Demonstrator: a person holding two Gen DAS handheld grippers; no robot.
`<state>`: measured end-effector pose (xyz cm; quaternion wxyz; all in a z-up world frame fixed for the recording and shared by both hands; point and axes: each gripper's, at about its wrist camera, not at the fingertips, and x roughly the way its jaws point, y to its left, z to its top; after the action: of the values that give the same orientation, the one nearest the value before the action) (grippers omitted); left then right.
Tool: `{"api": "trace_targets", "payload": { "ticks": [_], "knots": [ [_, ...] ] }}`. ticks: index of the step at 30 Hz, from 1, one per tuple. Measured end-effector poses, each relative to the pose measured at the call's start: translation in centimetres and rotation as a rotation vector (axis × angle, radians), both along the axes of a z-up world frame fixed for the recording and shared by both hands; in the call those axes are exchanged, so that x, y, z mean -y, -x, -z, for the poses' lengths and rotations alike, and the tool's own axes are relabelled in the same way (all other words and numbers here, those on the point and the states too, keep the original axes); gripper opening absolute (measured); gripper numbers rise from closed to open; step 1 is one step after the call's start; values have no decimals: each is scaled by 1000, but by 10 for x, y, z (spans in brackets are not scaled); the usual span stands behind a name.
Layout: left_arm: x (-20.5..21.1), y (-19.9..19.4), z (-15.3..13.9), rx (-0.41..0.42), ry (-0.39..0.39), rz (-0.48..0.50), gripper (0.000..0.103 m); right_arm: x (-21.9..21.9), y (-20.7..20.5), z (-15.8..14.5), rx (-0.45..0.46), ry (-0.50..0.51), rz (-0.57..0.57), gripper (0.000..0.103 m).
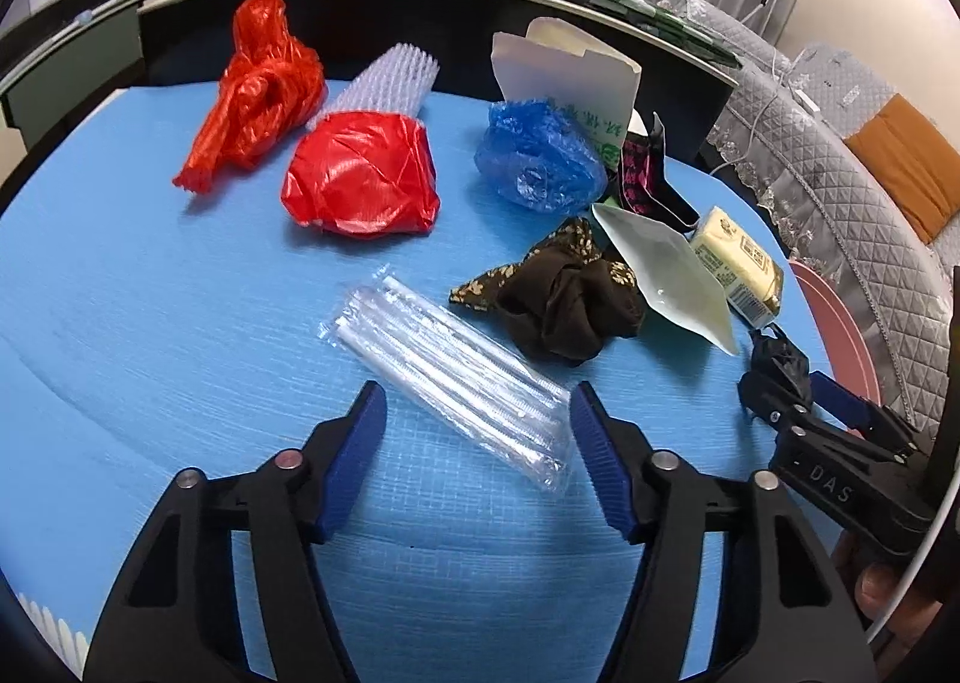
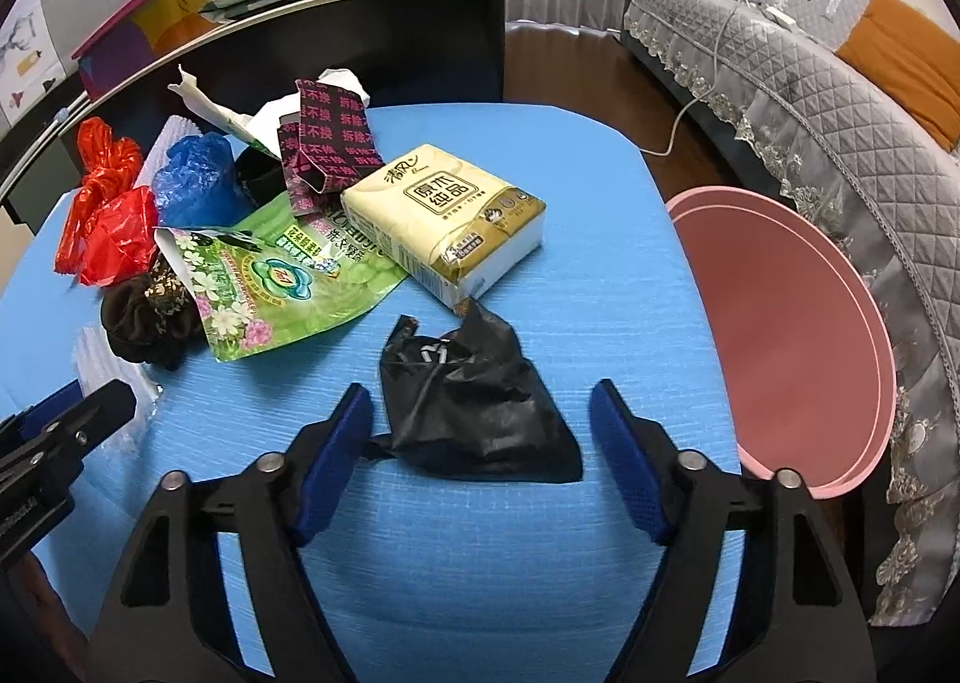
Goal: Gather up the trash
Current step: 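Grasp the clear plastic straws with the left gripper while the right gripper grasps the black plastic bag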
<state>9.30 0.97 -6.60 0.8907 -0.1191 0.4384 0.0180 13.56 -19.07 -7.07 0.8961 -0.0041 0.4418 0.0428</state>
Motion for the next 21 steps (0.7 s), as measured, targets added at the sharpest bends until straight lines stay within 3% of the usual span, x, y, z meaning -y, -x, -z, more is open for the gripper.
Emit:
{"api": "trace_targets", "payload": {
  "ticks": [4,13,21],
  "knots": [
    [1,2,-1,-2,6,11,43,1,1,-3,2,-17,-7,58],
    [4,9,-7,-2,5,47,14,6,12,-22,55,-29,-4,57],
    [8,24,-21,36,-3,70,9,12,37,-50,133,-45,7,57]
  ]
}}
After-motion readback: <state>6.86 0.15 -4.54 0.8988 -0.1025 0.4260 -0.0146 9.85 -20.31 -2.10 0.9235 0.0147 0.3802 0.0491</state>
